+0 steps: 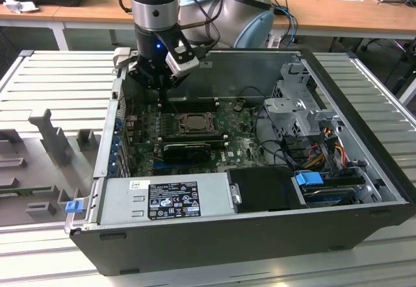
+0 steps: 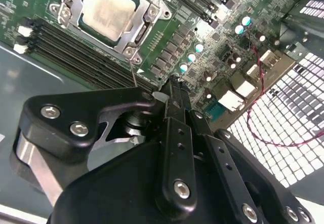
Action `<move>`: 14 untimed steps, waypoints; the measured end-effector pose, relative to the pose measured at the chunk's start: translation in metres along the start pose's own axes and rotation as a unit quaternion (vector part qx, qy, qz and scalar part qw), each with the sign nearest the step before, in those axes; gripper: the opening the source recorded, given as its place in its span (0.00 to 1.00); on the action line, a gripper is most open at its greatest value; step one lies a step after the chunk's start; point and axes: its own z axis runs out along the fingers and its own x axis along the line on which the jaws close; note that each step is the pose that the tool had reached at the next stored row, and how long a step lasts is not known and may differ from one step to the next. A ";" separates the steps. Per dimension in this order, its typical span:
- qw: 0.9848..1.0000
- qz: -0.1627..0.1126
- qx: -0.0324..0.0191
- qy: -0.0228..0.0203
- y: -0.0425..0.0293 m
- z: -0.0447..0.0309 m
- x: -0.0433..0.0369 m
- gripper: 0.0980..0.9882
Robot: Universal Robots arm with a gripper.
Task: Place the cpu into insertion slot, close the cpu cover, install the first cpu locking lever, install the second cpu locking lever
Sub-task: 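Install the first cpu locking lever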
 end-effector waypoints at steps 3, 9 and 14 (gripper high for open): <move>1.000 0.000 0.000 0.000 0.0016 0.0039 0.0014 0.01; 1.000 0.000 0.000 0.000 0.0136 0.0079 0.0024 0.01; 1.000 0.000 0.000 0.000 0.0216 0.0100 0.0000 0.01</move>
